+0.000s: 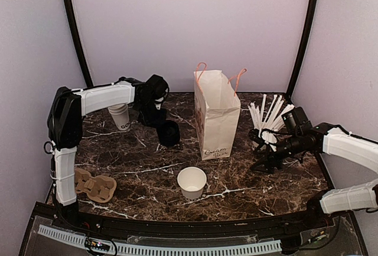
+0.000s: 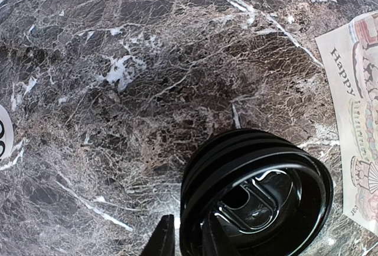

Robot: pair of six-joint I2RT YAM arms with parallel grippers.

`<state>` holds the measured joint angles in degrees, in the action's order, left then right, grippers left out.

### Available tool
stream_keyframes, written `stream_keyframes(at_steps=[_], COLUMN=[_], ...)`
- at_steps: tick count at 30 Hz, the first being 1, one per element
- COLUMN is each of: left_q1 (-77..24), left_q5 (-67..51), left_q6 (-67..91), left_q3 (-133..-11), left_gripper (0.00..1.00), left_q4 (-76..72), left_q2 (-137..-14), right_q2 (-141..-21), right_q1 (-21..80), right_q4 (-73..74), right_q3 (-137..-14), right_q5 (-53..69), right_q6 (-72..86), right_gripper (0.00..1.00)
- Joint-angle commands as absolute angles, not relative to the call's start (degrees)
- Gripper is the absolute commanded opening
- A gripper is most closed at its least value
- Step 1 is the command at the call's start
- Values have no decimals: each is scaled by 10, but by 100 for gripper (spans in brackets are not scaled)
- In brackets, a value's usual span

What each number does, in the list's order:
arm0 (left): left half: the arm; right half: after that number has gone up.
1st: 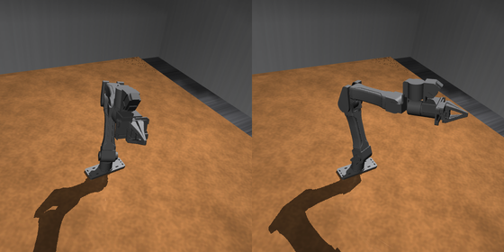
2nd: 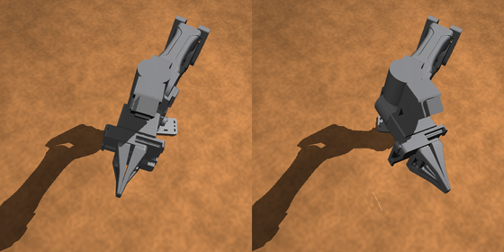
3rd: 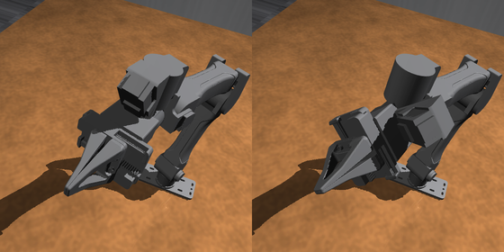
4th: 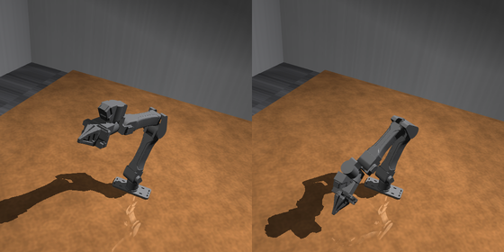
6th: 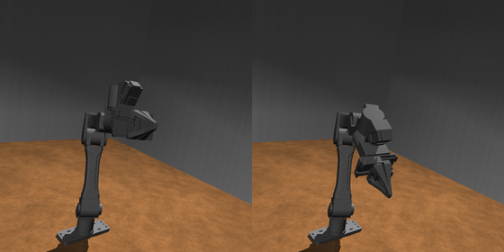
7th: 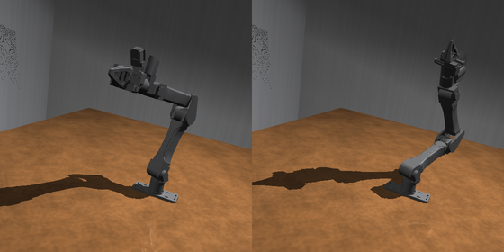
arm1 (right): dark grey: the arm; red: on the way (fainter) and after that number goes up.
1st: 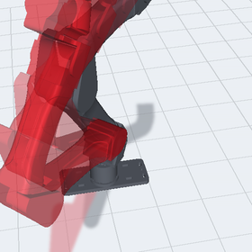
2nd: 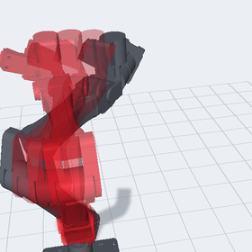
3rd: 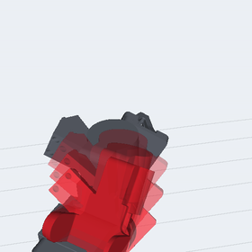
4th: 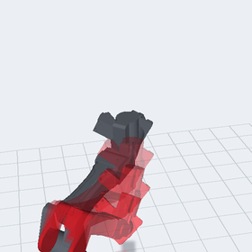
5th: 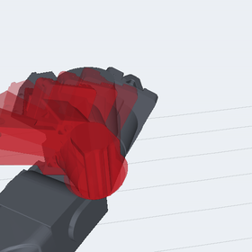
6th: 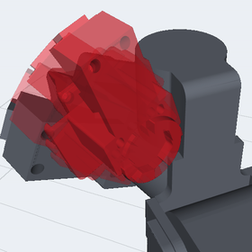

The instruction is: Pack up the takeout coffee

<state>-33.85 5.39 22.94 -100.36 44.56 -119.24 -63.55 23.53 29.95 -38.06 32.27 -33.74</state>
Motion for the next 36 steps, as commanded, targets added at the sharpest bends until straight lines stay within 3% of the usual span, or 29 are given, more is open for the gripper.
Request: stream_keyframes(at_steps=[1,6,22,29,36], left_q1=[-338,-338,-339,-339,-339], left_q5=[52,55,51,50,-58], left_q6=[229,231,196,161,140], left_q3=[-1015,-1024,-1087,-1143,-1187], left_gripper=[16,9,6,6,6], left_q4=[459,469,486,497,471], left_q2=[-1188,-1188,-1122,-1074,-1034], right_q2=[-637,-636,-630,-608,-591], right_q1=[232,232,231,230,232], right_q4=[288,288,296,384,448], right_q3=[-378,-378,-386,-458,-597], right_q5=[321,322,330,332,397], right_q6=[-335,-335,-335,-371,-353], right_gripper=[74,74,73,73,75])
